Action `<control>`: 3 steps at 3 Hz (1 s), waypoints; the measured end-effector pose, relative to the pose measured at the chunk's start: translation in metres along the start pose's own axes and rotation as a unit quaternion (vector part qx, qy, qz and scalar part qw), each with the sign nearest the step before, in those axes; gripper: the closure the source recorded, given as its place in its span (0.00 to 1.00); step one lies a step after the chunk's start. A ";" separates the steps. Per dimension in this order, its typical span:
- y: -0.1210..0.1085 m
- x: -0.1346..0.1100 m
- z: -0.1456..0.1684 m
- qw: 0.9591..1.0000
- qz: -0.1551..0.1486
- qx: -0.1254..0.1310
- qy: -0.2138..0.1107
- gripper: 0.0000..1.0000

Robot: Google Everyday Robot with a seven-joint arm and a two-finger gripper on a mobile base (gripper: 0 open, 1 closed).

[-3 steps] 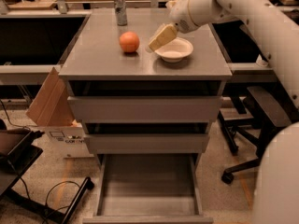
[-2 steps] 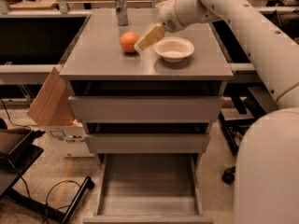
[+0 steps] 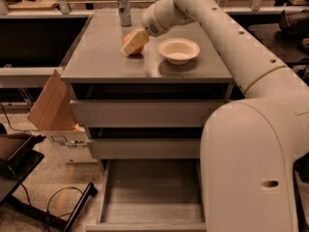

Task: Place orange into bottom drawer

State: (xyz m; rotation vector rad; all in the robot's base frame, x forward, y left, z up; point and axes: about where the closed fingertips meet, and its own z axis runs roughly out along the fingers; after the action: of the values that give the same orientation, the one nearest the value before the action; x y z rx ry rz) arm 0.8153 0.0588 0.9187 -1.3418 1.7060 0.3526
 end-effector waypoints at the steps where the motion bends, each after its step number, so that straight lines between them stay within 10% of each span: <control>1: -0.005 0.006 0.028 1.000 0.018 -0.005 0.009 0.00; 3: -0.022 0.038 0.053 0.998 0.049 0.003 0.049 0.43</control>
Offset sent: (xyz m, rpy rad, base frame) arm 0.0615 -0.0049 -0.0518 -0.0470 0.1078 -0.1142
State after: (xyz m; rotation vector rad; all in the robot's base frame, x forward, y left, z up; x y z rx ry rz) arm 0.8599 0.0641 0.8661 -1.2922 1.8573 0.3428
